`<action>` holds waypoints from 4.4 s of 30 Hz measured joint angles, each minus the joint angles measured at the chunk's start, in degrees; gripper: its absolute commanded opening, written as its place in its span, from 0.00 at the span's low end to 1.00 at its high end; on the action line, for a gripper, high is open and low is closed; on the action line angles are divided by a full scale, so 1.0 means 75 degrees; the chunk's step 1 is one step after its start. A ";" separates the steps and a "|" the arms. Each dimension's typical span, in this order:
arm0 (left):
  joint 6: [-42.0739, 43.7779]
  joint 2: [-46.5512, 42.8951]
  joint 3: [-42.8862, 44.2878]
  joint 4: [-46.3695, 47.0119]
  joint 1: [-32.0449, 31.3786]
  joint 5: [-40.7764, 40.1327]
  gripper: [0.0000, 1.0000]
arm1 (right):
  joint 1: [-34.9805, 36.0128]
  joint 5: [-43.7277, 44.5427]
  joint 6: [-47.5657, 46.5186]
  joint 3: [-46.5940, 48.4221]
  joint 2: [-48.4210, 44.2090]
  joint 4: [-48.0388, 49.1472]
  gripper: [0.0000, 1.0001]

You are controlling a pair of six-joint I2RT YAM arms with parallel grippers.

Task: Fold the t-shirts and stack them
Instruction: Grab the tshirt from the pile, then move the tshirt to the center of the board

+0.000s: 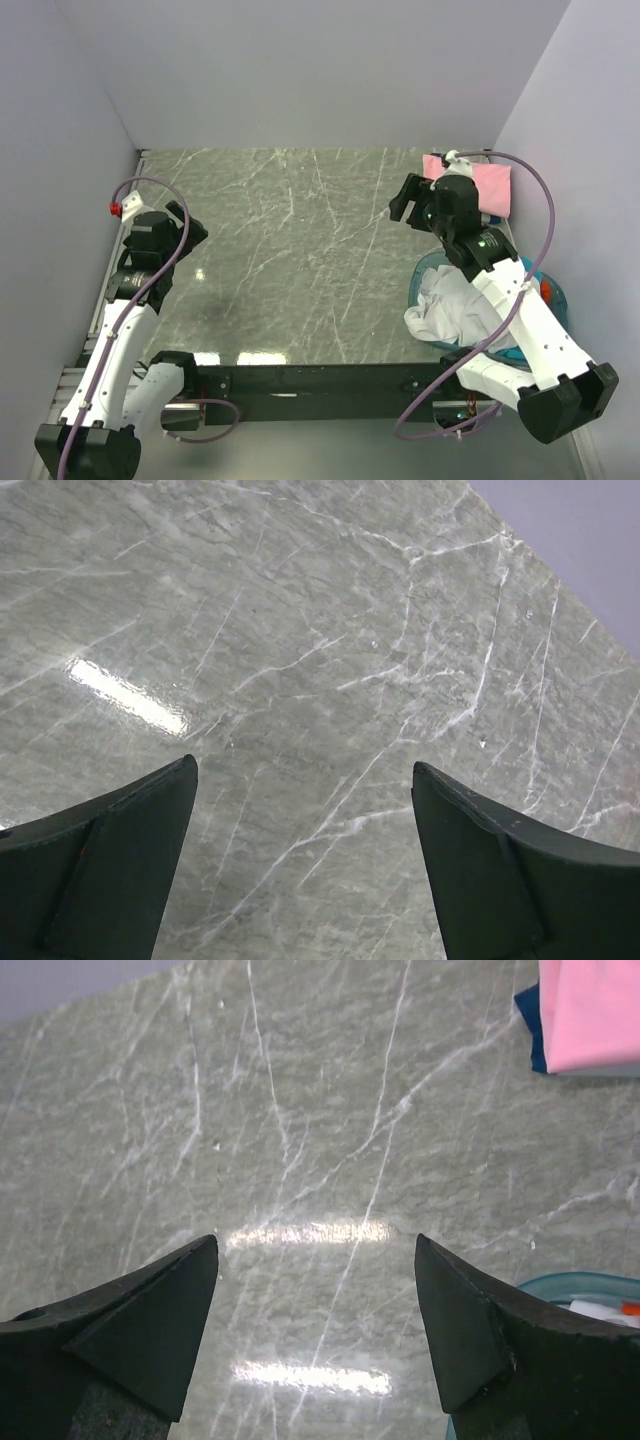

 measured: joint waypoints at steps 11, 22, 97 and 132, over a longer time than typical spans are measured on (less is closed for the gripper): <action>0.0143 -0.0003 0.0047 0.0102 0.0000 -0.0163 0.99 | 0.0000 0.0356 0.0373 -0.0099 -0.0044 -0.0160 0.89; 0.0350 0.0073 0.0047 0.0510 0.0000 -0.0067 0.99 | -0.0504 0.1711 0.1632 -0.0038 -0.0023 -0.2189 1.00; -0.0323 0.0323 -0.0172 0.0764 0.0000 -0.0035 0.99 | -0.1588 -0.1530 0.1274 0.3984 -0.0376 -0.0119 0.00; -0.1029 0.0962 -0.1090 0.0437 0.0000 0.1690 0.89 | 0.1186 -0.1792 0.0472 0.3864 0.6024 -0.2506 0.57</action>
